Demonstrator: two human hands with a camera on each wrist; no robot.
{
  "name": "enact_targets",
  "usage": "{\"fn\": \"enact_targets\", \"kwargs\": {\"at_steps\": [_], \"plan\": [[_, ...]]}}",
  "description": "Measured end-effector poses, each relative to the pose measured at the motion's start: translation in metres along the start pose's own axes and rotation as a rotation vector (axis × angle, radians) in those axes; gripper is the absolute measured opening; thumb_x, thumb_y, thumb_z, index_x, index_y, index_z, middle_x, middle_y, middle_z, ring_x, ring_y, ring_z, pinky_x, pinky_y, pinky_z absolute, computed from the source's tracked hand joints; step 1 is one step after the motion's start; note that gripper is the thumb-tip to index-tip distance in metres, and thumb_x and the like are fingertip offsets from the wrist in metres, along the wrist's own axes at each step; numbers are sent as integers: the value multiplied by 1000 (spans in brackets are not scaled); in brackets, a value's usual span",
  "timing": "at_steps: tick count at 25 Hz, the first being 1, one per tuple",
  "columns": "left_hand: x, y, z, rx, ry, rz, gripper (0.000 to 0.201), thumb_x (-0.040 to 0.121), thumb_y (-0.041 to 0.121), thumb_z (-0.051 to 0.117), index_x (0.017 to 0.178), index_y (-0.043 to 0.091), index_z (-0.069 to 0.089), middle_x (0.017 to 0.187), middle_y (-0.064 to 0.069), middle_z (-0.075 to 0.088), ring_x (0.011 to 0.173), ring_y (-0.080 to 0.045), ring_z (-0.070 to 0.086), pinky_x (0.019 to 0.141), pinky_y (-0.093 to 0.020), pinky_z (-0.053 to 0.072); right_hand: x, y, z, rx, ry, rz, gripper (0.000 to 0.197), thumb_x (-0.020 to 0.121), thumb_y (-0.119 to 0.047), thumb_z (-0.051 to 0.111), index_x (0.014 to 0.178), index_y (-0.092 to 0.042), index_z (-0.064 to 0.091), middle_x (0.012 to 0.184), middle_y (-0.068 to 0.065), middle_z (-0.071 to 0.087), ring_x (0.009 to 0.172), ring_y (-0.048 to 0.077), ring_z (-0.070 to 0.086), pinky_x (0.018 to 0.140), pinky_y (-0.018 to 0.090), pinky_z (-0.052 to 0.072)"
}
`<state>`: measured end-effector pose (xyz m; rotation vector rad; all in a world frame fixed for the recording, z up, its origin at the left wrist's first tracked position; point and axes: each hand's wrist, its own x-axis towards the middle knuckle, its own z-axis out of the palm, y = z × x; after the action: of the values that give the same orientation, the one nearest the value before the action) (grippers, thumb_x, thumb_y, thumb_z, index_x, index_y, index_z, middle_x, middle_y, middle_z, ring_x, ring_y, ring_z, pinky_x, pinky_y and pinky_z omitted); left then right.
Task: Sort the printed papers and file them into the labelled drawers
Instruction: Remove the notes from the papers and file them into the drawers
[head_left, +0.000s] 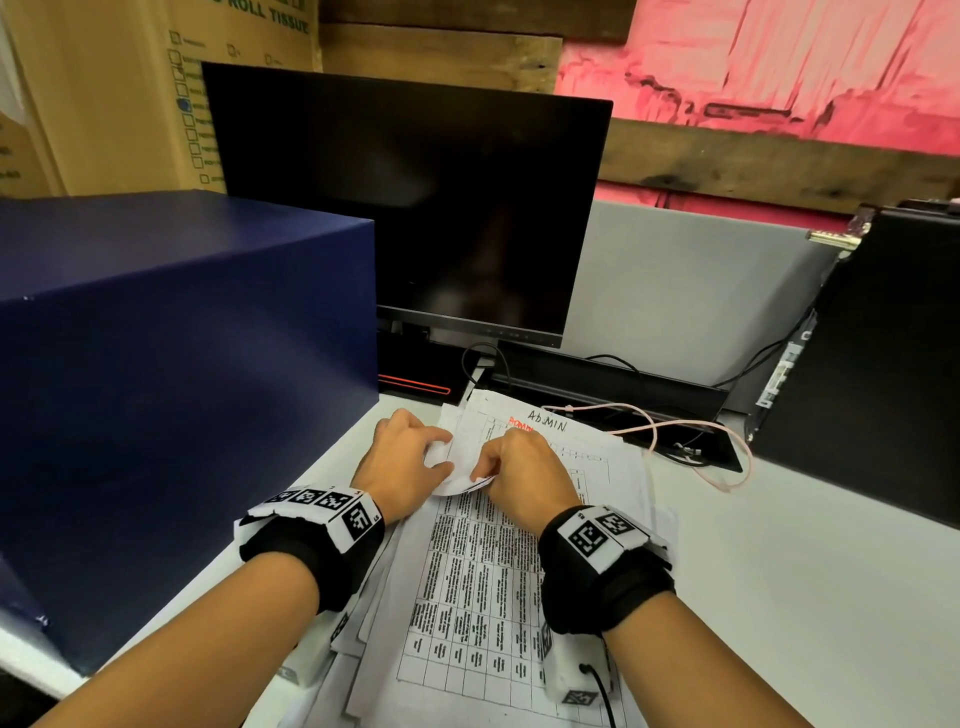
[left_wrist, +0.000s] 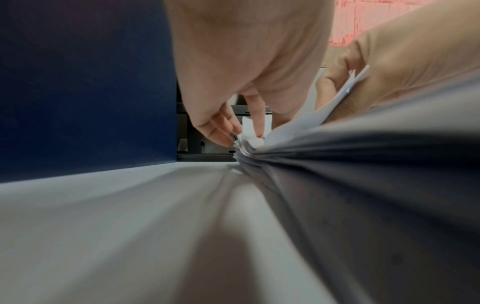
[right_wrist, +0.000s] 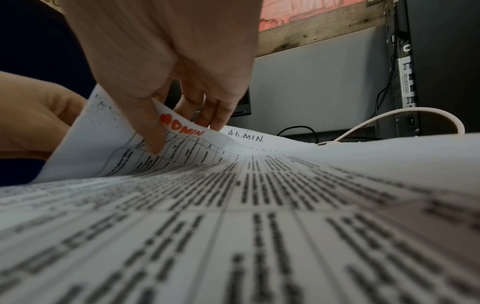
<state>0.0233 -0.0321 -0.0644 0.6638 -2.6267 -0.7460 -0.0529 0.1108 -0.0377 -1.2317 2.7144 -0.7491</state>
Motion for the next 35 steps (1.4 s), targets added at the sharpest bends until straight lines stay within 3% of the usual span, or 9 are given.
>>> {"fn": "enact_targets", "kwargs": {"at_steps": [2,6,14,19,23,28,31,33,35], "plan": [[-1,1,2,16,-52,-5,45,91,34,60,136,27,52,112,5,35,120,-17,28,106,-30,32,0,0,0,11,5,7,36,74,11,56,77,-20,74,91,3,68,92,21,59,76,36,55],[-1,0,2,3,-52,11,45,90,31,63,134,27,52,111,4,35,118,-17,26,106,-29,31,-1,-1,-1,22,-10,30,35,77,10,57,81,-21,74,100,5,64,92,21,60,77,35,55],[-4,5,-3,-18,-46,106,4,89,25,65,92,27,63,90,10,56,93,-10,38,82,-22,34,-2,-1,-1,74,13,41,34,78,9,60,85,-20,75,99,1,66,91,19,63,79,37,56],[-4,6,-4,-61,-42,67,17,87,23,65,74,32,58,75,16,55,76,-4,47,69,-21,38,-1,0,-2,95,99,74,23,81,2,62,82,-19,73,90,-2,66,84,20,63,75,37,56],[-4,7,-4,-67,-63,45,16,88,21,63,75,28,56,78,14,58,67,-6,51,65,-21,41,-4,1,-10,-18,160,143,2,85,-23,69,85,-22,71,92,-2,69,87,23,64,79,35,54],[-8,9,-6,-126,-113,96,19,92,17,57,75,21,50,71,9,53,61,-8,45,56,-14,37,0,15,-27,-173,182,159,11,91,-22,60,101,-22,63,96,0,67,95,25,63,87,35,48],[-12,14,-8,-201,-149,123,21,94,10,50,80,25,46,71,8,52,61,-7,44,55,-9,36,6,15,-29,-121,219,119,34,90,-17,61,120,-24,48,101,3,65,96,27,62,85,40,51],[-15,17,-9,-319,-184,125,23,92,3,44,88,25,51,73,-3,57,63,-13,48,59,-17,41,8,13,-31,-128,211,92,38,90,-16,60,125,-24,46,104,2,65,98,27,61,85,39,50],[-21,20,-12,-458,-216,104,26,90,4,42,100,22,57,88,-14,66,71,-20,58,65,-30,48,6,11,-37,-144,248,74,24,91,-18,59,114,-21,52,100,2,66,99,26,59,83,35,47]]}}
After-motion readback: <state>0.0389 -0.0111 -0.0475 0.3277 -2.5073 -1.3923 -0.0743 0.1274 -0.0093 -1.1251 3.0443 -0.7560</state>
